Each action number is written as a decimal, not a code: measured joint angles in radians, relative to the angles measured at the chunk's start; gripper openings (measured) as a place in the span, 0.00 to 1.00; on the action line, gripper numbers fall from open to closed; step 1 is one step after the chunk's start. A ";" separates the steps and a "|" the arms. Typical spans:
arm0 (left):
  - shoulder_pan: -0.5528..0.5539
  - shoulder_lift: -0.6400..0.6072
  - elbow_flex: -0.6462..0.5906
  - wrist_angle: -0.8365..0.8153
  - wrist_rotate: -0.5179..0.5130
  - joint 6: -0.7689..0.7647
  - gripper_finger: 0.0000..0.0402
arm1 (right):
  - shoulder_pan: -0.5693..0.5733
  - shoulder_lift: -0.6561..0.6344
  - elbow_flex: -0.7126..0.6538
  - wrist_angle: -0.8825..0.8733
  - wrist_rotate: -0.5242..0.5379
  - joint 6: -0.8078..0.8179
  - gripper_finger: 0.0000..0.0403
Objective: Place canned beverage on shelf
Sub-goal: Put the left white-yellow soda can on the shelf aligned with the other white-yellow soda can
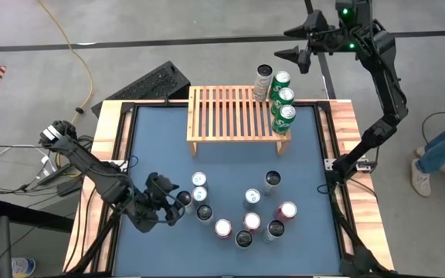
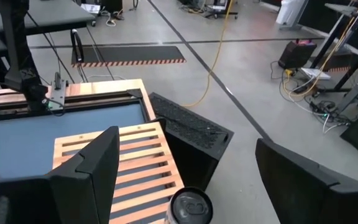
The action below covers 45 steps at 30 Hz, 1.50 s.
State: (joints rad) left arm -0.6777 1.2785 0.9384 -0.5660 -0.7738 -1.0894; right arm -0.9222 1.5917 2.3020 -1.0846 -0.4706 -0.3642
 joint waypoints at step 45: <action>0.032 0.090 0.110 -0.378 0.036 -0.632 0.62 | 0.000 0.000 0.000 -0.074 0.001 -0.010 0.79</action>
State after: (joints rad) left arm -0.6458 1.3682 1.0486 -0.9437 -0.7374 -1.7214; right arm -0.9226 1.5917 2.3020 -1.1584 -0.4698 -0.3744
